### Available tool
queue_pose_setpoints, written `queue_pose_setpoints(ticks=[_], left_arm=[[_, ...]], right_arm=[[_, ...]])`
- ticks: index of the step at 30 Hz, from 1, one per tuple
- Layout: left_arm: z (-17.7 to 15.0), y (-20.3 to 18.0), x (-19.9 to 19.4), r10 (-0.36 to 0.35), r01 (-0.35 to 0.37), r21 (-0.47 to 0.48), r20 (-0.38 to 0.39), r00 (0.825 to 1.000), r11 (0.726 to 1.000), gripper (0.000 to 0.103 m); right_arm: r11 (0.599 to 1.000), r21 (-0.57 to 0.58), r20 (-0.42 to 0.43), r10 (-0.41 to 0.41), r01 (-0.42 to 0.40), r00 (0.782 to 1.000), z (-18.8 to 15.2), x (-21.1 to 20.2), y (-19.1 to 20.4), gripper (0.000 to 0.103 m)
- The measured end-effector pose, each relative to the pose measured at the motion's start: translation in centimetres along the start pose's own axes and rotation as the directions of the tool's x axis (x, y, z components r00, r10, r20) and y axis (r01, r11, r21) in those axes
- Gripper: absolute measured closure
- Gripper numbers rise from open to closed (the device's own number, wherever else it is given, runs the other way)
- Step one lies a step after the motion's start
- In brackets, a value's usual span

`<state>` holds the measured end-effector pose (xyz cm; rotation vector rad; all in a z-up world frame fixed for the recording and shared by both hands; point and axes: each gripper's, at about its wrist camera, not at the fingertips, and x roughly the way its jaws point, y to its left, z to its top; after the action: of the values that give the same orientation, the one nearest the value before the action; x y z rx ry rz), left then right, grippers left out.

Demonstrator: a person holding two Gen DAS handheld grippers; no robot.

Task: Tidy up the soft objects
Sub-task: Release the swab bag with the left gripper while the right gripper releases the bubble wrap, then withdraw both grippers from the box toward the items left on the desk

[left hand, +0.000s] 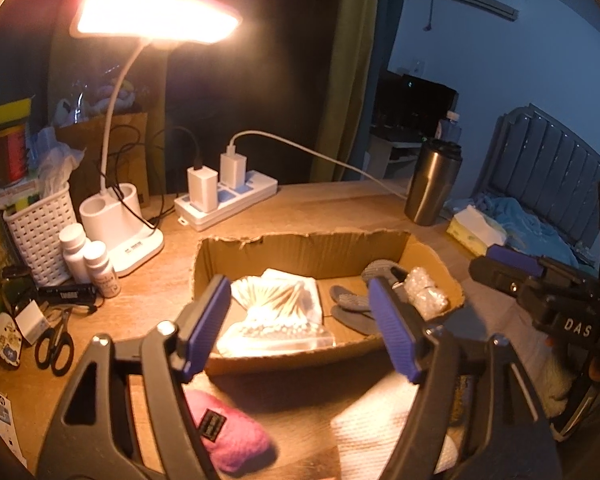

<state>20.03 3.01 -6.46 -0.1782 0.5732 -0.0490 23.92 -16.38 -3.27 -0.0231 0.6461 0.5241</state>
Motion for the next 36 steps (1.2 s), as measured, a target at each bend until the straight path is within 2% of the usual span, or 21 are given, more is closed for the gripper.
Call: queue_pose_setpoints(ticks=[2,7,10,14,23,36], left_arm=[[0.0,-0.1,-0.2,-0.001,0.001,0.003,0.003,1.000,1.000,0.028],[-0.3,-0.5,-1.2,-0.001,0.001,0.006,0.011,1.000,1.000,0.016],[-0.6,-0.6,-1.5,0.001,-0.001,0.006,0.010,1.000,1.000,0.013],[-1.0,-0.9,-2.0,0.006,-0.006,0.009,0.005,1.000,1.000,0.012],[-1.9,-1.7,-2.6,0.006,-0.006,0.014,-0.003,1.000,1.000,0.012],[-3.8,-3.6,-2.0,0.008,-0.006,0.039,-0.053,0.999,0.999,0.012]], right_arm=[[1.000,-0.004,0.004,0.006,-0.006,1.000,-0.1,-0.3,0.3,0.044],[1.000,-0.016,0.011,0.013,-0.013,1.000,-0.4,-1.2,0.9,0.044],[1.000,-0.020,0.011,0.019,-0.019,1.000,-0.6,-1.6,1.1,0.039],[0.999,-0.028,0.005,0.046,-0.046,0.999,-1.1,-2.0,1.4,0.030],[0.998,-0.040,-0.004,0.044,-0.044,0.999,-2.3,-2.9,1.6,0.030],[0.998,-0.032,-0.043,0.047,-0.048,0.998,-4.6,-2.9,0.9,0.030]])
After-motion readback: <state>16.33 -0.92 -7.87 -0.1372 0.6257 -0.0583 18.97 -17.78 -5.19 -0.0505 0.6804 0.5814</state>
